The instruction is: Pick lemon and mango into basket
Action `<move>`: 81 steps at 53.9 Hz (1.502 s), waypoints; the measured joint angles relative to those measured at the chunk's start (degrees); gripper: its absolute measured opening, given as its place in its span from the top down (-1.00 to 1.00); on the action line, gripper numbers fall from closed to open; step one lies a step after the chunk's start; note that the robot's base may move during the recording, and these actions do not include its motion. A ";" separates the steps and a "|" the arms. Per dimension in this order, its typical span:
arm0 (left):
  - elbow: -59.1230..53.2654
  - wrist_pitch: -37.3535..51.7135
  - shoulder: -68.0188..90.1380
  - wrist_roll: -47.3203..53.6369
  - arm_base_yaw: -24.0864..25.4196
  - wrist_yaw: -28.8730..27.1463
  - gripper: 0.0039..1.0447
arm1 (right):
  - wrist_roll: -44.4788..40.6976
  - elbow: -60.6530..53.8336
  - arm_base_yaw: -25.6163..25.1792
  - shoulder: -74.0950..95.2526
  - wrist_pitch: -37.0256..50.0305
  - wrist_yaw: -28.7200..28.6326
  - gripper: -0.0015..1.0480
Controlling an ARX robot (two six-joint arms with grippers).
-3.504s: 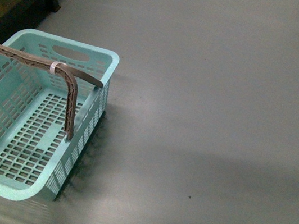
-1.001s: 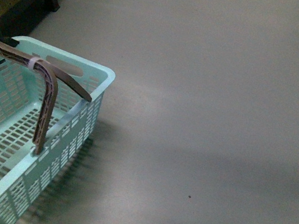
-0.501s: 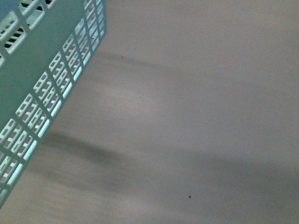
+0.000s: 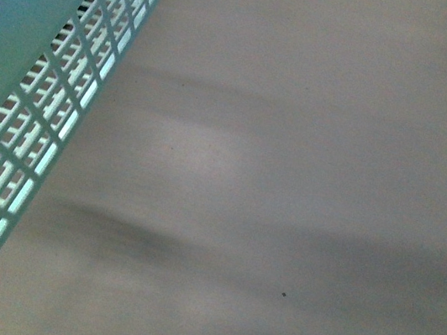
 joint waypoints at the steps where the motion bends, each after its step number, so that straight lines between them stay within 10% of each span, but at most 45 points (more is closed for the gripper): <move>1: 0.00 0.00 0.00 0.00 0.00 0.00 0.92 | 0.02 0.00 0.00 0.00 0.00 0.00 -0.83; 81: 0.00 -0.31 0.04 0.17 0.00 0.00 0.92 | 0.02 0.00 0.00 0.00 0.00 0.00 -0.83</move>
